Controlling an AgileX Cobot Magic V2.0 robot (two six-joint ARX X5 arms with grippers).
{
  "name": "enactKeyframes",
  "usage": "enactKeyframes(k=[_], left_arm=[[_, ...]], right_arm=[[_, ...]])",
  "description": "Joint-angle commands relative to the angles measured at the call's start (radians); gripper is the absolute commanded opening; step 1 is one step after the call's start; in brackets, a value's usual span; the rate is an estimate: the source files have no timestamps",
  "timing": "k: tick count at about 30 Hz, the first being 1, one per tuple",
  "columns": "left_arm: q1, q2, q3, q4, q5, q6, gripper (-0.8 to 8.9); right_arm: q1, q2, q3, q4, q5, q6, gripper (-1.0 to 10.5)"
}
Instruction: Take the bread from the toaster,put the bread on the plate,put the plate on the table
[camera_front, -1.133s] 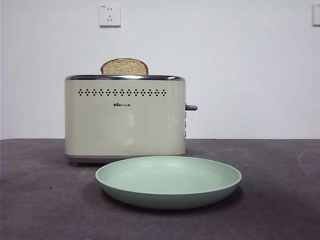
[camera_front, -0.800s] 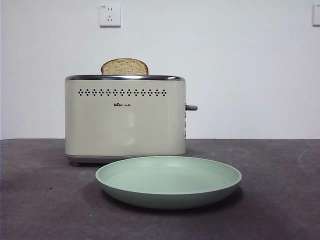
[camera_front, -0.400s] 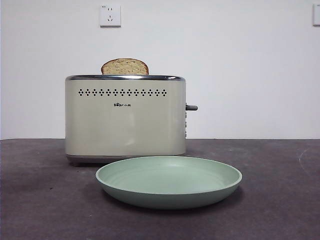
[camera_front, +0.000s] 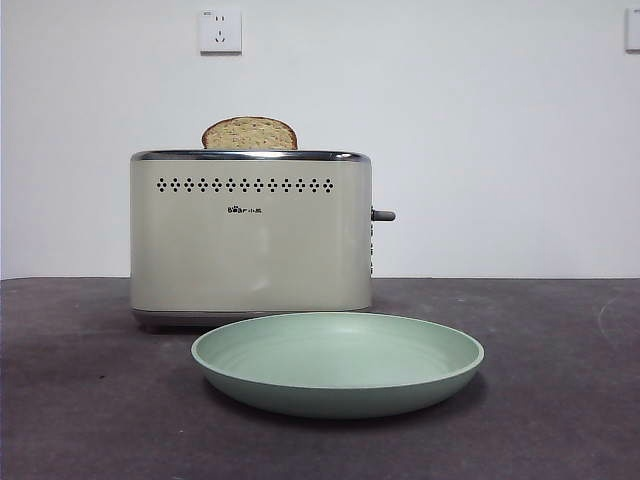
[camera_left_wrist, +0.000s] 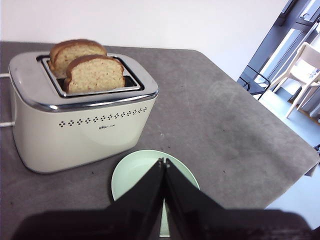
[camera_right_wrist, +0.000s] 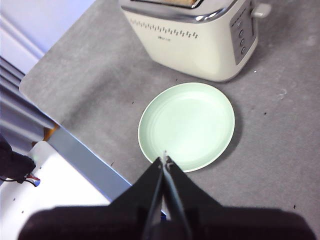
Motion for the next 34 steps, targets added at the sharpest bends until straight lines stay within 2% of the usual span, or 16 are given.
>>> enactKeyframes(k=[1,5,7,11,12,14,22,28,34], left_arm=[[0.001,-0.002,0.008,-0.002,0.004,0.029,-0.08],[0.001,-0.002,0.008,-0.006,0.005,0.028,0.01],[0.001,-0.002,0.008,-0.006,0.005,0.027,0.65],[0.001,-0.002,0.008,-0.006,0.005,0.024,5.64],[0.001,-0.002,0.008,-0.006,0.005,0.025,6.04],[0.001,-0.002,0.008,-0.005,0.005,0.025,6.01],[-0.01,0.008,0.008,0.043,0.006,0.058,5.98],[-0.039,0.079,0.008,0.173,0.006,0.129,5.98],[-0.076,0.219,0.008,0.377,0.003,0.2,5.98]], right_arm=[[0.005,-0.001,0.0,0.005,0.0,-0.026,-0.1],[0.005,-0.001,0.0,0.005,0.0,-0.025,0.1],[0.005,-0.001,0.0,0.005,0.0,-0.024,0.6],[0.005,-0.001,0.0,0.005,0.002,-0.02,4.5],[0.005,-0.001,0.0,0.005,0.002,-0.02,5.5],[0.005,-0.001,0.0,0.005,0.003,-0.02,6.0],[0.005,-0.001,0.0,0.005,0.002,-0.02,6.0],[0.005,0.004,0.0,0.005,0.001,-0.02,6.0],[0.005,0.013,0.0,0.005,0.001,-0.02,6.0]])
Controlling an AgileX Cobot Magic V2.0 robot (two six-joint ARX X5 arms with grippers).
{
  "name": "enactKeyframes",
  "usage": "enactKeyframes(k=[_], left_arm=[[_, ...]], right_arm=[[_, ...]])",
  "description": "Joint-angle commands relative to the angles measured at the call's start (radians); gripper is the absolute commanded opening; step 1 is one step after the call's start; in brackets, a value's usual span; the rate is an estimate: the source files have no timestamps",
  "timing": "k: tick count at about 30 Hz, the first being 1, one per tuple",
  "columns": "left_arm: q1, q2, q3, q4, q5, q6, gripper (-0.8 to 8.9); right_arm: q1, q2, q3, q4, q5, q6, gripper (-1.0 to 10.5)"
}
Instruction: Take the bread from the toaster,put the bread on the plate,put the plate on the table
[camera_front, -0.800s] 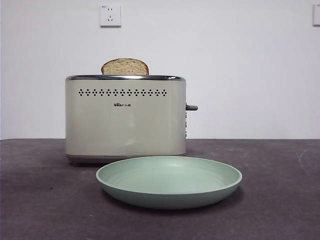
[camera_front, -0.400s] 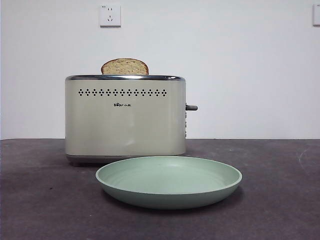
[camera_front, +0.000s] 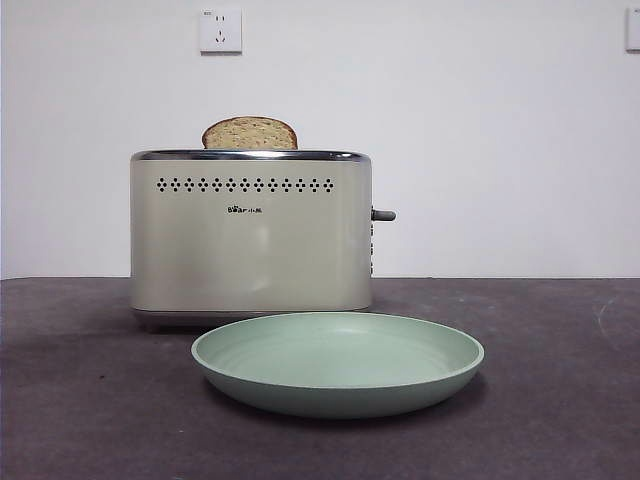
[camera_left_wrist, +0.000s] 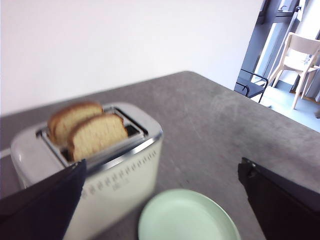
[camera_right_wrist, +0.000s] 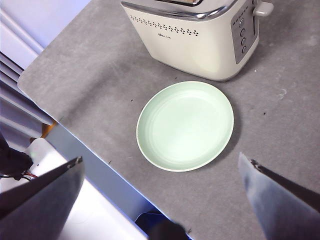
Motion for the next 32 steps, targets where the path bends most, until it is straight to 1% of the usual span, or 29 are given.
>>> enactKeyframes(k=[1,4,10,14,17,21,25,32], left_arm=[[-0.019,0.074,-0.001,0.098,-0.001,0.068,5.98],[-0.042,0.17,-0.001,0.206,-0.009,0.113,5.98],[-0.093,0.363,0.0,0.408,-0.015,0.171,5.98],[-0.122,0.475,0.004,0.502,-0.087,0.218,5.99],[-0.137,0.548,0.024,0.52,-0.122,0.247,5.98],[-0.139,0.635,0.058,0.56,-0.126,0.248,5.98],[-0.148,0.709,0.103,0.563,-0.139,0.271,5.98],[-0.154,0.81,0.154,0.565,-0.139,0.274,5.98]], right_arm=[[0.002,0.005,0.0,0.006,-0.001,-0.005,6.0],[0.002,0.011,0.0,0.006,-0.001,-0.005,6.0],[0.002,0.02,0.0,0.006,-0.001,-0.005,6.0],[0.002,0.021,0.0,0.006,-0.001,-0.005,6.0],[0.002,0.021,0.0,0.006,-0.001,-0.005,6.0],[0.002,0.021,0.0,0.006,-0.001,-0.003,6.0],[0.002,0.021,0.0,0.006,-0.001,-0.001,6.0],[0.002,0.021,0.0,0.006,-0.001,0.002,6.0]])
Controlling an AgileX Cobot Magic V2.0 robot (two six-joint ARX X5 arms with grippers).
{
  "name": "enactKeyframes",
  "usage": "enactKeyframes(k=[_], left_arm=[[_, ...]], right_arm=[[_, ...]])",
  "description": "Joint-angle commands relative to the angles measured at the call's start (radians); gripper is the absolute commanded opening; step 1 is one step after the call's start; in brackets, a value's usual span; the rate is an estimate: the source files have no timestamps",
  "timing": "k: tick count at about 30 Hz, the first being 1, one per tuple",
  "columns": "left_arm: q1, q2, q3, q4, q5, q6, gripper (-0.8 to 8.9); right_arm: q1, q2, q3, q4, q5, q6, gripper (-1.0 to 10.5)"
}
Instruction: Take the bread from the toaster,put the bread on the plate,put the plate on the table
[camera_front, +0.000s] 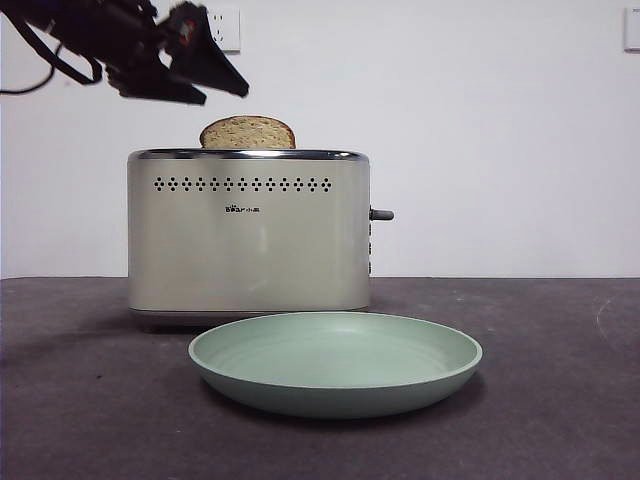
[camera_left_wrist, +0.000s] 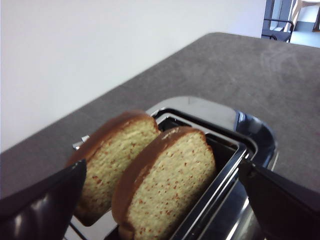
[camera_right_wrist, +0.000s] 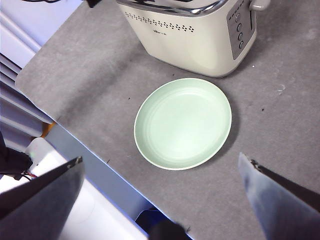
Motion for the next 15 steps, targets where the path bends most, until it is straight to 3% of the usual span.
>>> enactKeyframes(k=[1,8,12,15], left_arm=[[-0.008,0.039,0.016,0.008,-0.001,0.013,5.98],[-0.012,0.076,0.025,-0.003,-0.001,0.012,5.91],[-0.014,0.076,0.025,-0.005,-0.002,0.012,3.88],[-0.015,0.076,0.025,-0.025,-0.002,0.012,2.96]], right_arm=[[0.002,0.0,0.0,0.006,-0.001,0.001,6.0],[0.002,0.0,0.0,0.006,-0.001,0.001,6.0],[0.002,0.0,0.0,0.006,-0.001,0.001,6.0],[0.002,0.0,0.0,0.006,-0.001,0.001,6.0]])
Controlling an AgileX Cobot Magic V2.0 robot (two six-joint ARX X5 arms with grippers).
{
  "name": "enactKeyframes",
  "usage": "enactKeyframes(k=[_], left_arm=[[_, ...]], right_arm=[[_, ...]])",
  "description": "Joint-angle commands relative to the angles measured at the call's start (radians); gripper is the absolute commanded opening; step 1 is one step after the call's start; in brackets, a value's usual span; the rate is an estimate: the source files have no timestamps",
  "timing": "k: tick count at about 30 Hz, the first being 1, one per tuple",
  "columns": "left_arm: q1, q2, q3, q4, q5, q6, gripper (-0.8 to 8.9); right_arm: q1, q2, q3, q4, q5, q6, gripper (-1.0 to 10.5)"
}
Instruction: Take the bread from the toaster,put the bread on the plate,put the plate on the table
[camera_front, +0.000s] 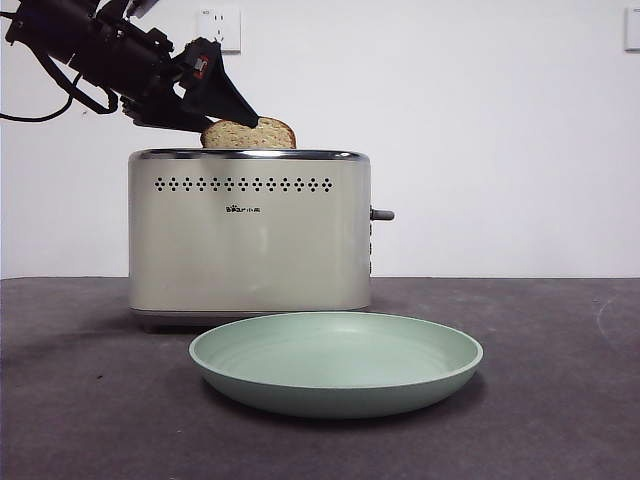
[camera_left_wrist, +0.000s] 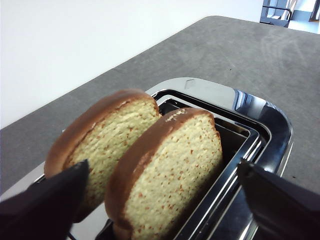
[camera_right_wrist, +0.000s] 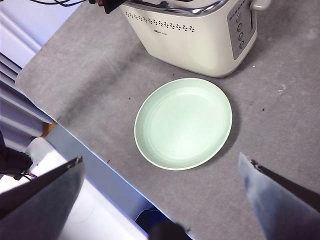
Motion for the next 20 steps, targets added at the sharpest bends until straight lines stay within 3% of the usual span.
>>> enactKeyframes(k=[1,13,20], left_arm=[[-0.006,0.004,0.0,-0.021,0.001,0.011,2.68],[-0.006,0.005,0.0,-0.056,0.002,0.01,-0.13],[-0.005,0.005,0.001,-0.047,0.002,0.011,-0.08]], right_arm=[[0.002,0.0,0.0,0.006,-0.001,0.001,6.0],[0.002,0.0,0.0,0.005,-0.002,0.002,6.0],[0.002,0.0,0.0,0.005,-0.002,0.002,6.0]])
